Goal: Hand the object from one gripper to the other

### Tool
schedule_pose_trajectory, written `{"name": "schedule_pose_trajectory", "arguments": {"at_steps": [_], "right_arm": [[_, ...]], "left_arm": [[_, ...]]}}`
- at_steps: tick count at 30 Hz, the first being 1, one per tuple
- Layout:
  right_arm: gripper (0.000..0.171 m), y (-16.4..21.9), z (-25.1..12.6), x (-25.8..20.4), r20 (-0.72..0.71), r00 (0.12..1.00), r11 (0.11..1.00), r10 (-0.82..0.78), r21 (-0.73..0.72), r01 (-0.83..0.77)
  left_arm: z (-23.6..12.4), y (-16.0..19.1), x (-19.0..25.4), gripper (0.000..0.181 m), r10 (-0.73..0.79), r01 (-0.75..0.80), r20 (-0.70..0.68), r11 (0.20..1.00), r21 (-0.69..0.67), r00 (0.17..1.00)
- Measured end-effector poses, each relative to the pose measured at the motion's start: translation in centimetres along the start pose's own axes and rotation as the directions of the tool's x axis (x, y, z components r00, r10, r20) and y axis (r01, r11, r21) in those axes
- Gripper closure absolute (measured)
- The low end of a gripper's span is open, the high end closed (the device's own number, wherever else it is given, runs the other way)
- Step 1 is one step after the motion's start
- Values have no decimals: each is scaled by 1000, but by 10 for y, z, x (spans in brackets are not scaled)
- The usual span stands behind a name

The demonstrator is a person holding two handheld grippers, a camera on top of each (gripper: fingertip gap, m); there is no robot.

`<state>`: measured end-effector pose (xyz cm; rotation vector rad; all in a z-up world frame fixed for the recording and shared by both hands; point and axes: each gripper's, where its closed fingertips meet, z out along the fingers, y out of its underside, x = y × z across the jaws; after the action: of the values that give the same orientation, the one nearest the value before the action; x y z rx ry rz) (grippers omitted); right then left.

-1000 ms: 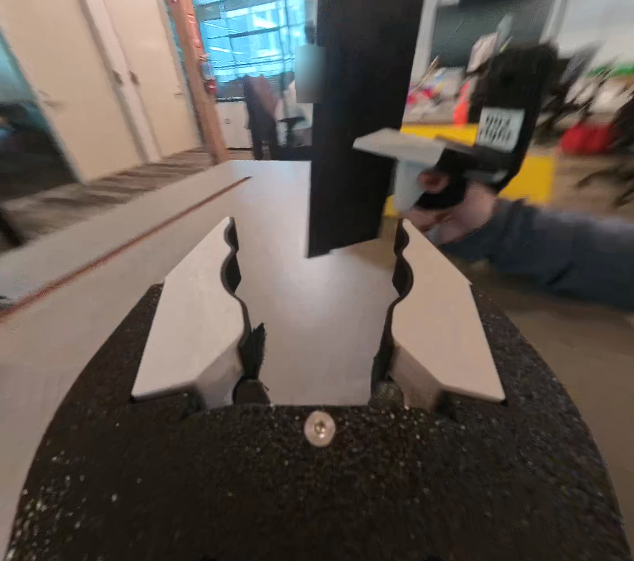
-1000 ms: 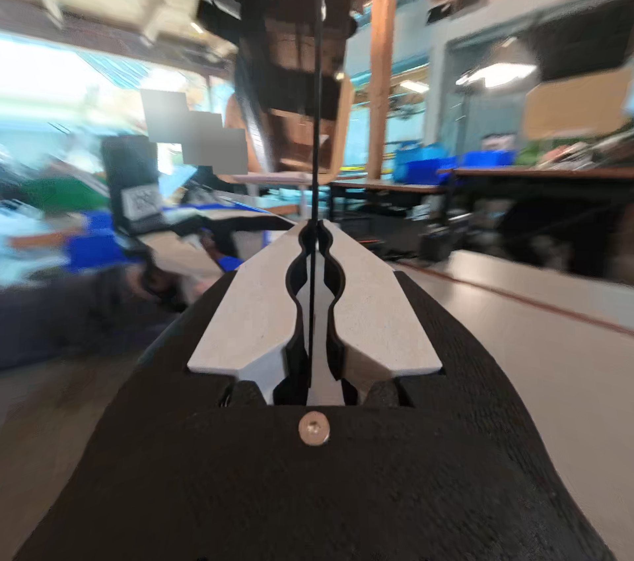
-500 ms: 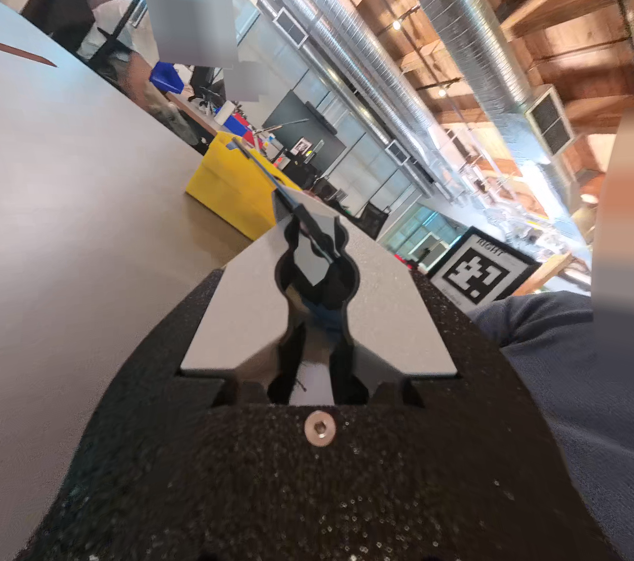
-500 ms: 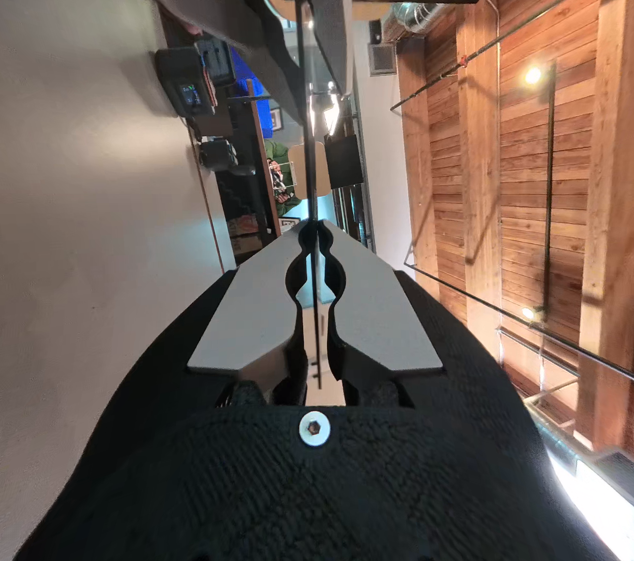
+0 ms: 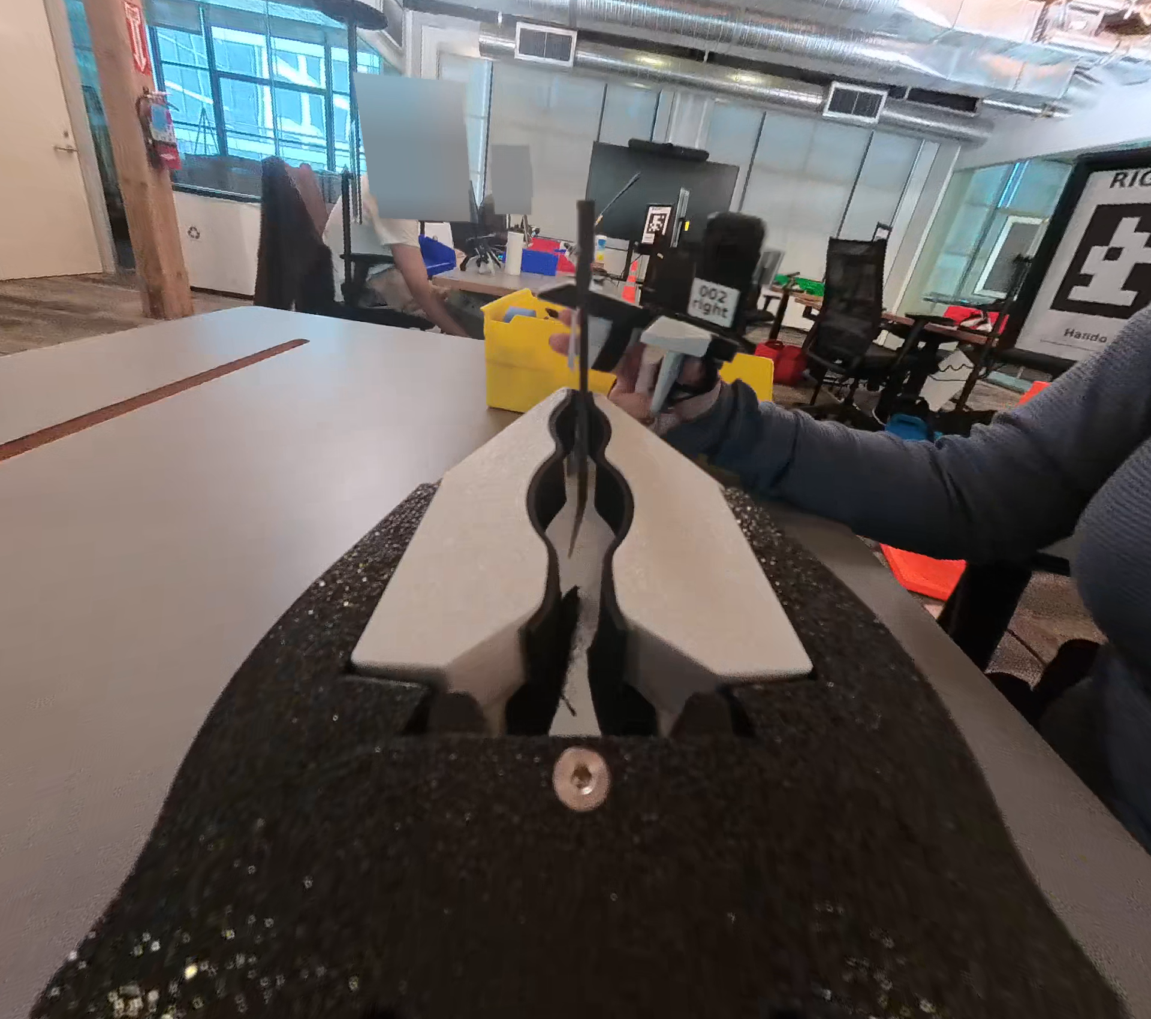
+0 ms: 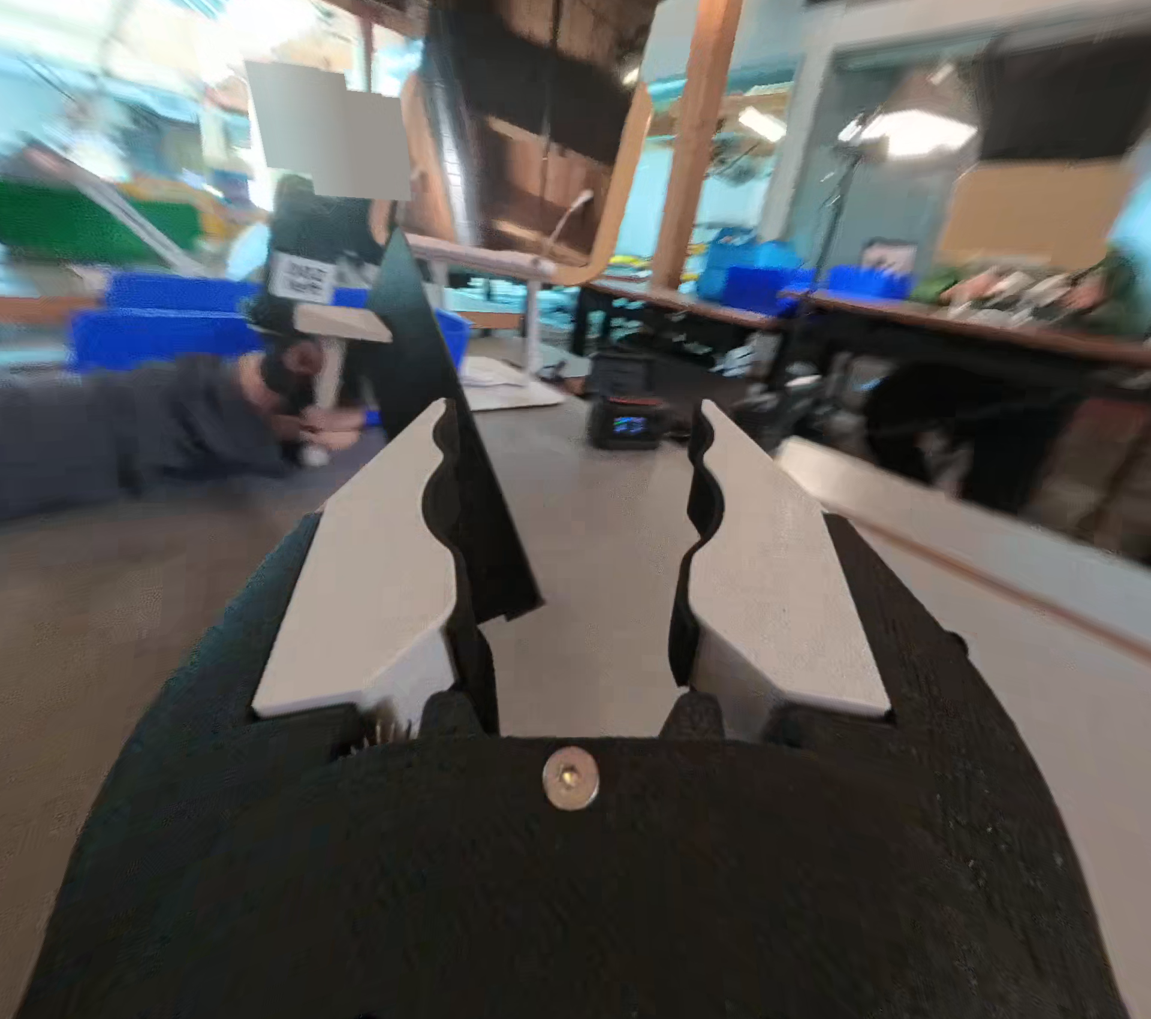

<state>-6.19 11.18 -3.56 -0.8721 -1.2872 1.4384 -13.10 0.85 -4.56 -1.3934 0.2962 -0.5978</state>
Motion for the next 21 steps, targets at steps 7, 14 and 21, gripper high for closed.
{"name": "schedule_pose_trajectory", "arguments": {"at_steps": [7,14,21], "right_arm": [[101,44,4,-38,243,921,931,304,-279,-234],[169,31,11,-57,312,941,981,131,-180,-77],[171,29,17,-17,-38,846,834,-531,-198,515]], "left_arm": [[2,-22,15,181,-6,21,-99,989,150,995],[-3,-33,8,176,-136,161,-127,965,210,983],[-5,-20,-43,83,-550,539,-38,800,266,835]]}}
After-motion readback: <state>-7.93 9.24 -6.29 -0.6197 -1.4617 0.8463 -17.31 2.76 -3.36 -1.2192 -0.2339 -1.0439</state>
